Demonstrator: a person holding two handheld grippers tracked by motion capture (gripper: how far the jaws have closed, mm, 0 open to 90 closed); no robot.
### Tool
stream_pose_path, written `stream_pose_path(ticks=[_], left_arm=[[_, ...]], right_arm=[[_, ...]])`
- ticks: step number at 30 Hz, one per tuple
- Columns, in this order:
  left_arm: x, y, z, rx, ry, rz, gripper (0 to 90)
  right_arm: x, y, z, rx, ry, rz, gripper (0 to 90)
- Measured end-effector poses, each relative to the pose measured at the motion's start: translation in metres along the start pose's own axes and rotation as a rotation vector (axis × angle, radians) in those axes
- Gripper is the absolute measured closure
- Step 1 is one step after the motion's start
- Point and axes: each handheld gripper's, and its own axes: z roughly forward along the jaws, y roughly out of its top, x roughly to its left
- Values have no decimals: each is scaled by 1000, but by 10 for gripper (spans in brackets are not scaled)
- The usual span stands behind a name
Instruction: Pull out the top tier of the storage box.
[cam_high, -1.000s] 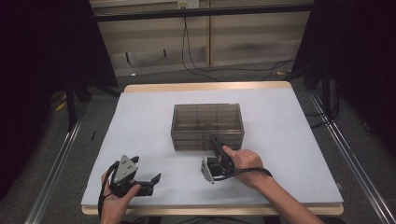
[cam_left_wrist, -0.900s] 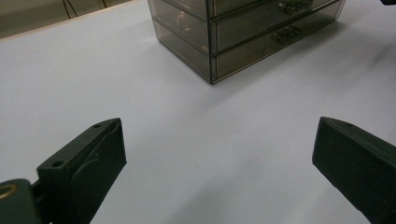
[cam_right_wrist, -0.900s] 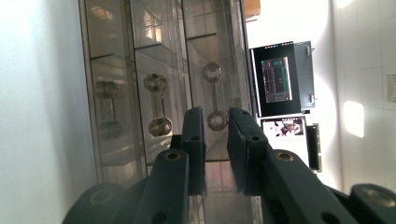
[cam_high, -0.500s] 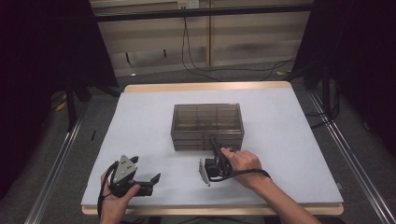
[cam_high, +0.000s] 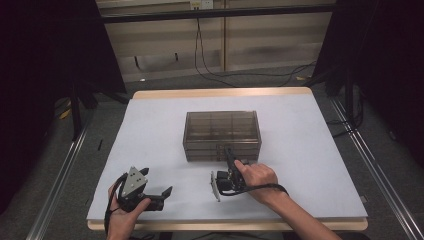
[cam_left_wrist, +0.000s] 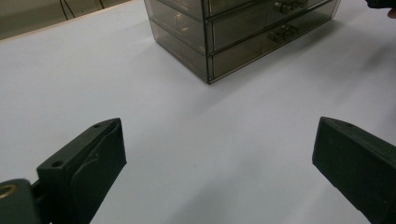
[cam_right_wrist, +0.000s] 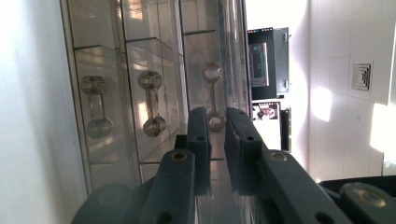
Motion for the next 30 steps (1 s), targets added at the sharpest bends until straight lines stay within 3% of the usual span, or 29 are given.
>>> stream_pose_path(ticks=[5, 24, 27, 30], left_arm=[[0, 0, 0, 2, -2, 3, 27], [-1, 0, 0, 4, 1, 10, 27], [0, 0, 0, 6, 0, 13, 27], [0, 0, 0, 7, -3, 13, 27]], right_arm=[[-1, 2, 1, 4, -4, -19, 810], [-3, 5, -4, 14, 12, -1, 810], [-1, 5, -6, 25, 17, 20, 810], [-3, 5, -6, 12, 14, 4, 811]])
